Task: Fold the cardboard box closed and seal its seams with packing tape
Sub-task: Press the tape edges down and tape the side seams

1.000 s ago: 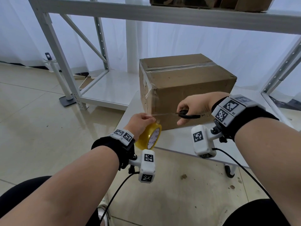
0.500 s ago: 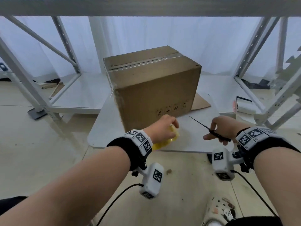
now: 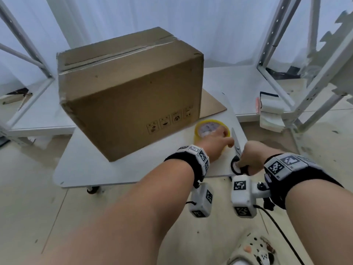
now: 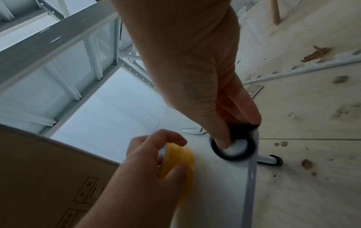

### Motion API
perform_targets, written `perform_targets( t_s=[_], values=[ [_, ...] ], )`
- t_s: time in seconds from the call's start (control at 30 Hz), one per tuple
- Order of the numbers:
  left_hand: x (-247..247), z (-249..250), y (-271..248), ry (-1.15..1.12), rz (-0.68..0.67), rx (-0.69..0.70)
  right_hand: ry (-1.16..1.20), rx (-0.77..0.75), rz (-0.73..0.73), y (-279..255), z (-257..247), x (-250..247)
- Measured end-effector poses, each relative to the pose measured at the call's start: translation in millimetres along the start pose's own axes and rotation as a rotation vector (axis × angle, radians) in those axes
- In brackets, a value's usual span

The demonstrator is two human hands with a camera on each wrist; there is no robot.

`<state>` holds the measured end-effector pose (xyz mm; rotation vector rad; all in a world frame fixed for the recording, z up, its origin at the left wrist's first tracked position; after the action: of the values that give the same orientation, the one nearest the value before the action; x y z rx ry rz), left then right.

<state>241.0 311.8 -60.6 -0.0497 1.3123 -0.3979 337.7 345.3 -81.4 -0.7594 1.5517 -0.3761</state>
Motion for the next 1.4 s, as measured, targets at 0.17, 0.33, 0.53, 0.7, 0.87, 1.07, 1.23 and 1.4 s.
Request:
perform_targets(
  t_s=[0.17, 0.33, 0.53, 0.7, 0.87, 1.07, 1.23, 1.4],
  values=[
    [3, -8, 5, -0.041, -0.031, -0.006, -0.002, -0.073, 0.075, -5, -19, -11],
    [-7, -20, -16, -0.074, 0.007, -0.048, 0.063, -0.109, 0.309, -23, -30, -39],
    [-57, -59, -105, 0.187, 0.24, -0.142, 0.109, -0.262, 0.433, -60, -91, -53],
    [-110, -59, -205, 0.352, 0.53, -0.057, 0.105, -0.627, 0.597, -125, -187, -56],
    [-163, -93, -305, 0.262, 0.866, -0.228, 0.006, -0.894, 0.843, -196, -272, -56],
    [-177, -182, -348, 0.071, 0.826, -0.476, -0.081, -0.72, 0.552, -168, -317, -34],
    [-150, -210, -322, 0.11, 0.497, -0.434, 0.117, -0.927, 0.625, -155, -317, -45],
    [-146, -191, -324, 0.034, 0.643, -0.263, 0.316, -1.127, 0.614, -144, -314, -64]
  ],
)
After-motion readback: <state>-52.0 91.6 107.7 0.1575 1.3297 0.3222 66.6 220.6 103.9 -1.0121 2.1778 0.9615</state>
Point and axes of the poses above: each hand's wrist, its own y-axis towards the middle knuckle, its own x-axis out of the palm, z = x × y, the point moved 9 cm from there along y, towards the middle knuckle, and after that the axes turned 8 degrees about -z, right-handed, at the moved point
